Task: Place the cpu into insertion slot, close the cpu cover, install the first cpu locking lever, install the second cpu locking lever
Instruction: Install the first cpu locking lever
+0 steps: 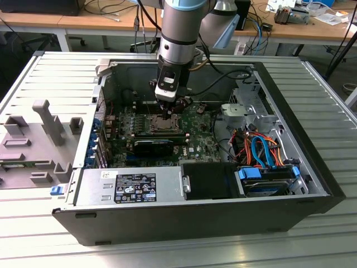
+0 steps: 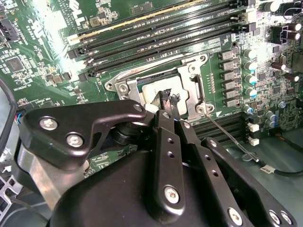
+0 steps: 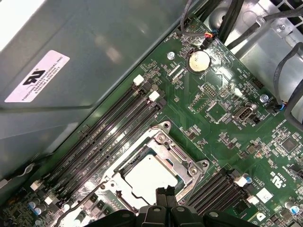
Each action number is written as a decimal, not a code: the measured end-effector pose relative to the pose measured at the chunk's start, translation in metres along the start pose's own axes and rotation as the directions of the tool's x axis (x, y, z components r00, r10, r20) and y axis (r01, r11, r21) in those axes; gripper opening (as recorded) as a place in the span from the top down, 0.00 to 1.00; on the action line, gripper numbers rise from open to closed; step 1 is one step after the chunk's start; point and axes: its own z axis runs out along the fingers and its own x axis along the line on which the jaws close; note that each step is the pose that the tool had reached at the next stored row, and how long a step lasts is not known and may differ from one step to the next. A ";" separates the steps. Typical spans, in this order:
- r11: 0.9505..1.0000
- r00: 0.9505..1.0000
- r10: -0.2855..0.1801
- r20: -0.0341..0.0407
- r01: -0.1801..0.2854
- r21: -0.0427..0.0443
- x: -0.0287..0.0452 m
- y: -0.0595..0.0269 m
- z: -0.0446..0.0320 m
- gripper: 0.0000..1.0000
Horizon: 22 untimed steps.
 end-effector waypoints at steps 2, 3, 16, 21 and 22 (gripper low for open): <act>1.000 1.000 -0.003 0.000 0.003 0.000 0.0000 0.0000 0.0000 0.89; 1.000 1.000 -0.005 0.000 0.005 0.000 0.0000 0.0000 0.0000 0.89; 1.000 1.000 -0.026 0.002 0.026 0.001 0.0000 0.0000 0.0000 0.89; 0.999 0.999 -0.036 0.003 0.036 0.001 0.0000 0.0000 0.0000 0.89; 0.999 0.999 -0.037 0.003 0.037 0.001 0.0000 0.0000 0.0000 0.89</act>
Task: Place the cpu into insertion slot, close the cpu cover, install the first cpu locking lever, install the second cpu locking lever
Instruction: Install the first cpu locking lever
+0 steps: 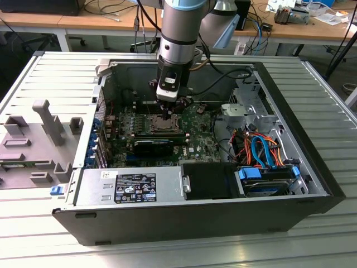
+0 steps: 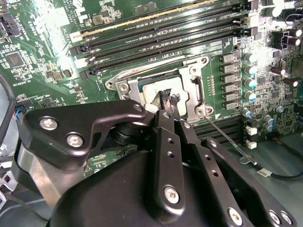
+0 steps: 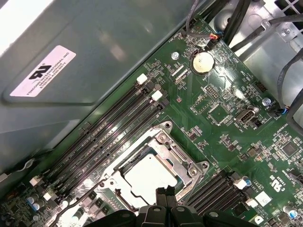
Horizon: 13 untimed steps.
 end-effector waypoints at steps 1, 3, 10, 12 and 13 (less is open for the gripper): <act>1.000 1.000 -0.002 0.000 0.002 0.000 0.0000 0.0000 0.0000 0.89; 1.000 1.000 -0.005 0.000 0.005 0.000 0.0000 0.0000 0.0000 0.89; 1.000 1.000 -0.015 0.001 0.015 0.000 0.0000 0.0000 0.0000 0.89; 1.000 1.000 -0.018 0.002 0.018 0.001 0.0000 0.0000 0.0000 0.89; 1.000 1.000 -0.019 0.002 0.019 0.001 0.0000 0.0000 0.0000 0.89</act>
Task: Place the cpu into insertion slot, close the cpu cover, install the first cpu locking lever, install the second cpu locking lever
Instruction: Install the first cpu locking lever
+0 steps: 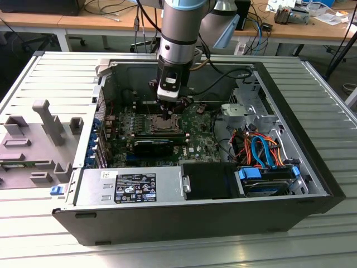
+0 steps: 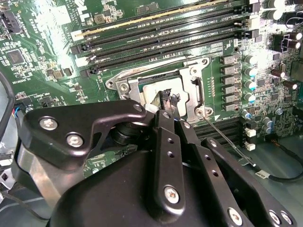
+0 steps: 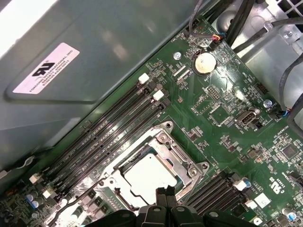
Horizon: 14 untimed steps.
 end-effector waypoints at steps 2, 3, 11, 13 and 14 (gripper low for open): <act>1.000 1.000 -0.003 0.000 0.003 0.000 0.0000 0.0000 0.0000 0.89; 1.000 1.000 -0.005 0.000 0.005 0.000 0.0000 0.0000 0.0000 0.89; 1.000 1.000 -0.018 0.002 0.018 0.001 0.0000 0.0000 0.0000 0.89; 1.000 1.000 -0.021 0.002 0.021 0.001 0.0000 0.0000 0.0000 0.89; 1.000 1.000 -0.022 0.002 0.022 0.001 0.0000 0.0000 0.0000 0.89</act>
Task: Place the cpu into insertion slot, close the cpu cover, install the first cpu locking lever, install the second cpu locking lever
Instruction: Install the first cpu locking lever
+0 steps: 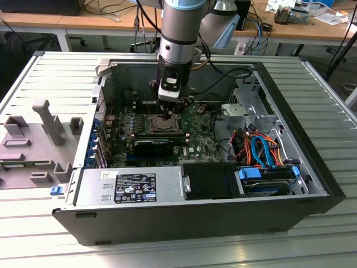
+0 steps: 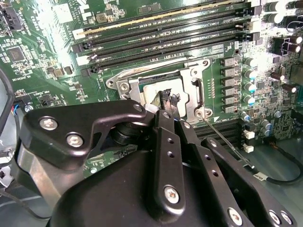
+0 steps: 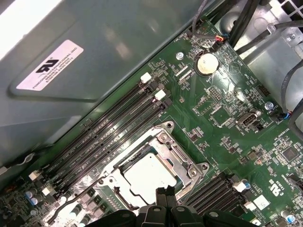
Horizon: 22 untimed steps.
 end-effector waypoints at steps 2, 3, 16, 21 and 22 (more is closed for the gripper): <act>1.000 1.000 -0.004 0.000 0.004 0.000 0.0000 0.0000 0.0000 0.89; 1.000 1.000 -0.005 0.000 0.005 0.000 0.0000 0.0000 0.0000 0.89; 1.000 1.000 -0.026 0.003 0.026 0.001 0.0000 0.0000 0.0000 0.89; 0.999 0.999 -0.034 0.003 0.034 0.001 0.0000 0.0000 0.0000 0.89; 0.999 0.999 -0.034 0.003 0.034 0.001 0.0000 0.0000 0.0000 0.89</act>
